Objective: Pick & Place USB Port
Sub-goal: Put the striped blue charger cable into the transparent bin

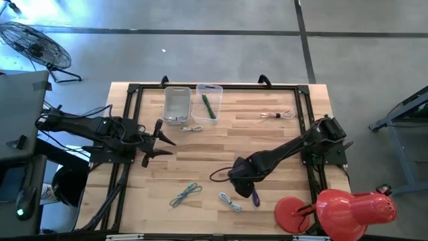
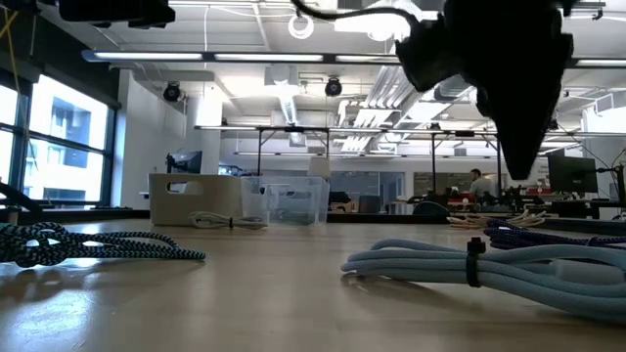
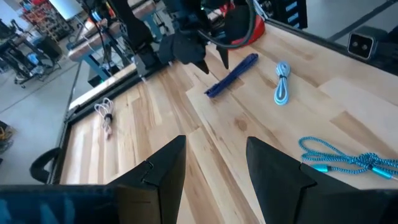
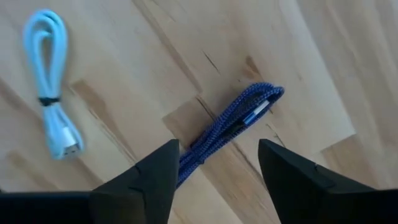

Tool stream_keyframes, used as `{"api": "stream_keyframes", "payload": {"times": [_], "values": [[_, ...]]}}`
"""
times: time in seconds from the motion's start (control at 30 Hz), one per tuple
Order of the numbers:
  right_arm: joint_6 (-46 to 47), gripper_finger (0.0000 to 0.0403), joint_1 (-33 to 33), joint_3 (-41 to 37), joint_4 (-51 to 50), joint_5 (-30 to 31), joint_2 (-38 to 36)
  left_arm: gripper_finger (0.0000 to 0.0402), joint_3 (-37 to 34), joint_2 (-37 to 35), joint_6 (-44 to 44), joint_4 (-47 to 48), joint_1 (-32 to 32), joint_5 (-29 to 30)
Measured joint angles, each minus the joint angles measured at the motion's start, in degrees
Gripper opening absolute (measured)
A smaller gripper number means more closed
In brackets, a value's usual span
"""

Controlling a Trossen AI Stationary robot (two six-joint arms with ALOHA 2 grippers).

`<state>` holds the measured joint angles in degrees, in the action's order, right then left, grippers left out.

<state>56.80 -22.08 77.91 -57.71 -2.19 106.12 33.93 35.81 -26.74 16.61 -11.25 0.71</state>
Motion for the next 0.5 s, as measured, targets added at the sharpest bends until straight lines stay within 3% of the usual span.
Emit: {"api": "stream_keyframes", "payload": {"times": [0.23, 0.5], "values": [[1.7, 0.0216, -0.5, 0.0, -4.1, -0.5, 3.9, 0.0165, 0.0, 0.8, 0.0, 0.0, 0.0, 0.0], [1.7, 0.0217, -0.5, 0.0, -0.7, -0.4, 5.0, 0.0165, 0.0, 0.8, 0.2, 0.1, 0.0, 0.0]]}}
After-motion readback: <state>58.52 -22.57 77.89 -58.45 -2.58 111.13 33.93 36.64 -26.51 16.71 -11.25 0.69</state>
